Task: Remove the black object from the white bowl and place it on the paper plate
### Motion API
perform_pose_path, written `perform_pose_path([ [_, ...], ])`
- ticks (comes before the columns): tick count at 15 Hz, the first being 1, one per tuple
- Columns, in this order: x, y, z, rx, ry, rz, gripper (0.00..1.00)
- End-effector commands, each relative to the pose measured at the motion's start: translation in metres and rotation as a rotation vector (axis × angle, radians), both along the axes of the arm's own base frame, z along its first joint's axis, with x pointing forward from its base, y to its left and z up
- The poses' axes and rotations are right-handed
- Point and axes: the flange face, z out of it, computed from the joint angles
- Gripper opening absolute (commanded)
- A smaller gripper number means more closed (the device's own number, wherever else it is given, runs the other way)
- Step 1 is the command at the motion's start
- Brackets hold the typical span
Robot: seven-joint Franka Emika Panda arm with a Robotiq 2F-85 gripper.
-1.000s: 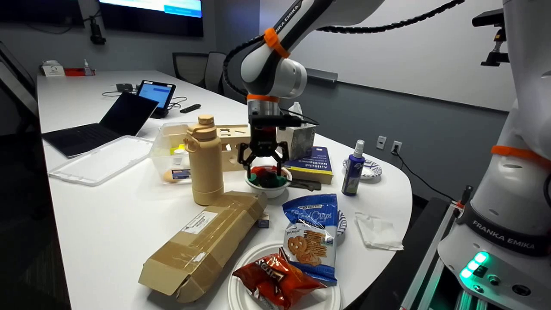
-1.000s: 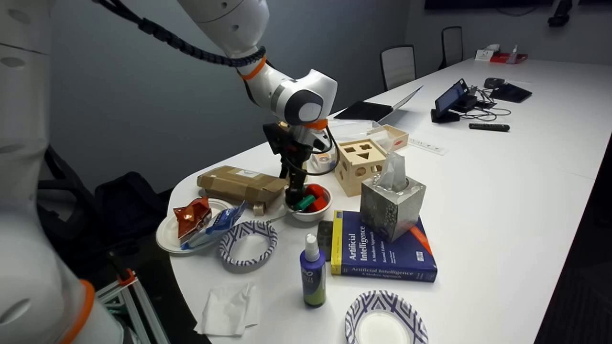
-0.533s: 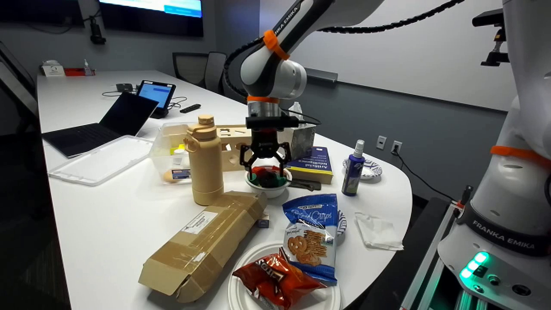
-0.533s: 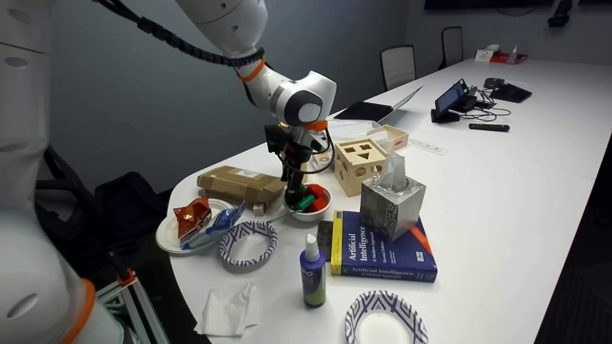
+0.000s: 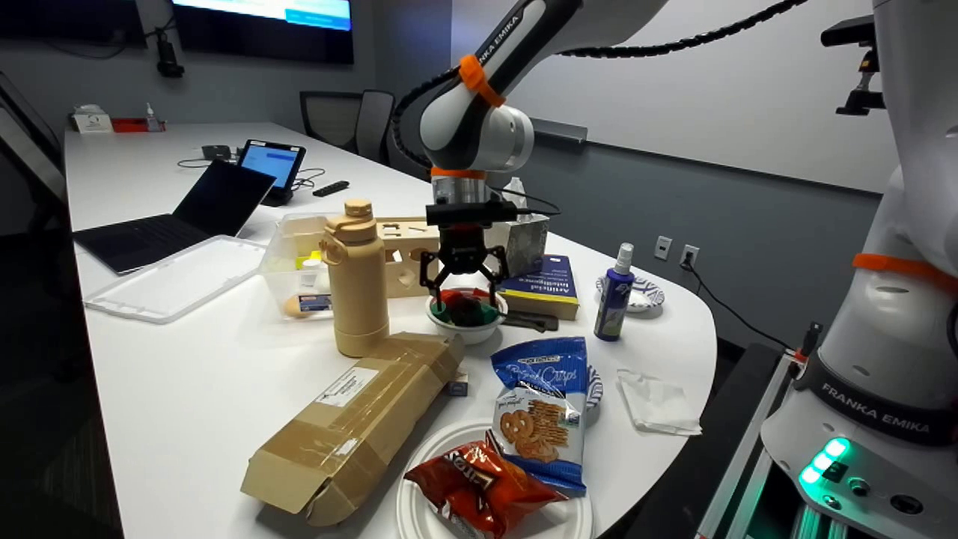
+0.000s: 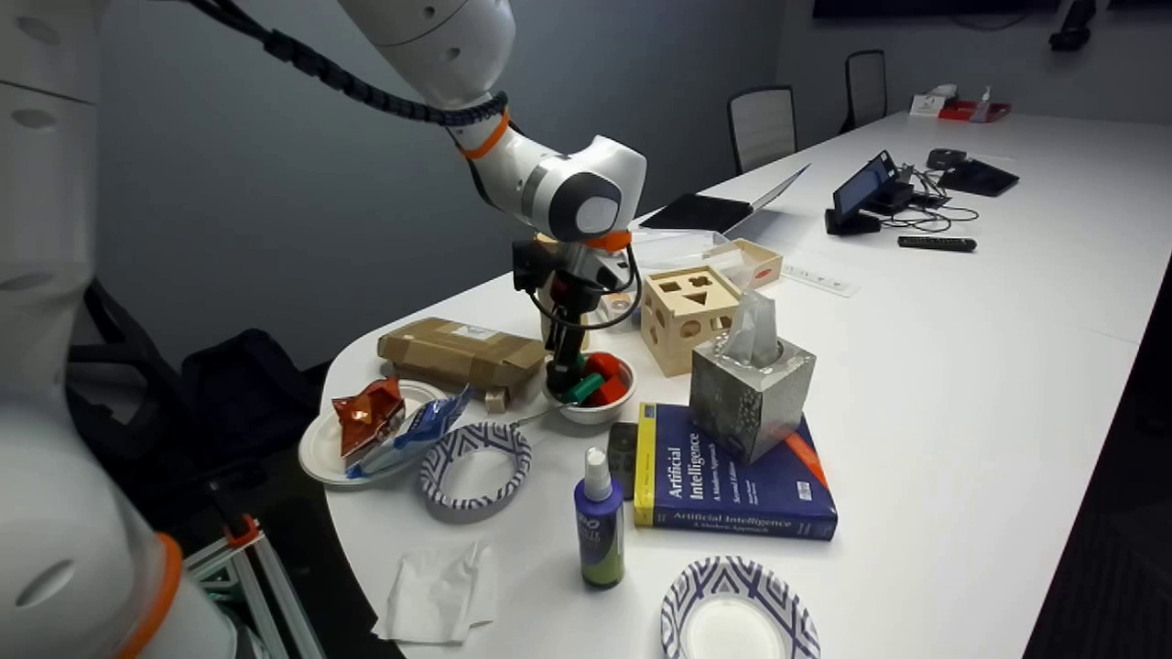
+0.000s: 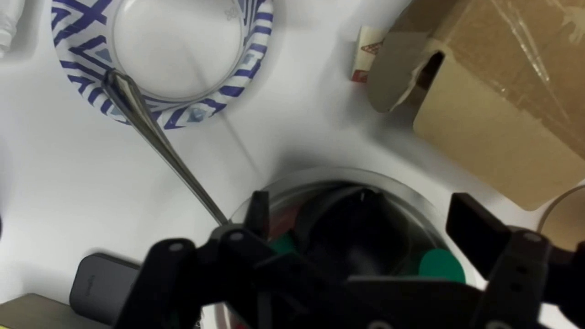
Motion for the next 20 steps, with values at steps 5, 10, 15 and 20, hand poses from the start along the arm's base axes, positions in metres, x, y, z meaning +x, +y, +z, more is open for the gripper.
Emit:
perform_pose_path([
  [5, 0.008, 0.002, 0.000, -0.032, 0.003, 0.010, 0.58],
  [10, 0.010, 0.001, 0.003, -0.030, -0.003, 0.014, 0.19],
  [15, -0.001, 0.000, 0.026, -0.008, -0.044, 0.060, 0.07],
  [20, -0.028, 0.000, 0.082, 0.057, -0.050, 0.119, 0.07],
])
